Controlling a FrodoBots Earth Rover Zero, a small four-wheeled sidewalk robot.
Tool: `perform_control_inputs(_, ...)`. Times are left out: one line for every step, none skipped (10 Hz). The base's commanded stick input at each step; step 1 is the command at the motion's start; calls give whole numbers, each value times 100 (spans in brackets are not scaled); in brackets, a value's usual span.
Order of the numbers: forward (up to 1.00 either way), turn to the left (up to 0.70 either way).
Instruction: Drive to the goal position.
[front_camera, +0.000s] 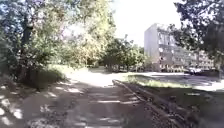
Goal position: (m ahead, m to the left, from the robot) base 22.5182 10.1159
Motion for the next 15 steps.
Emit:
perform_control_inputs(85, 34)
perform_control_inputs(85, 15)
perform_control_inputs(85, 5)
perform_control_inputs(85, 0)
perform_control_inputs(85, 0)
perform_control_inputs(85, 0)
perform_control_inputs(85, 0)
perform_control_inputs(85, 0)
perform_control_inputs(85, 0)
perform_control_inputs(85, 0)
perform_control_inputs(85, 0)
perform_control_inputs(85, 0)
perform_control_inputs(85, 0)
perform_control_inputs(85, 0)
perform_control_inputs(85, 0)
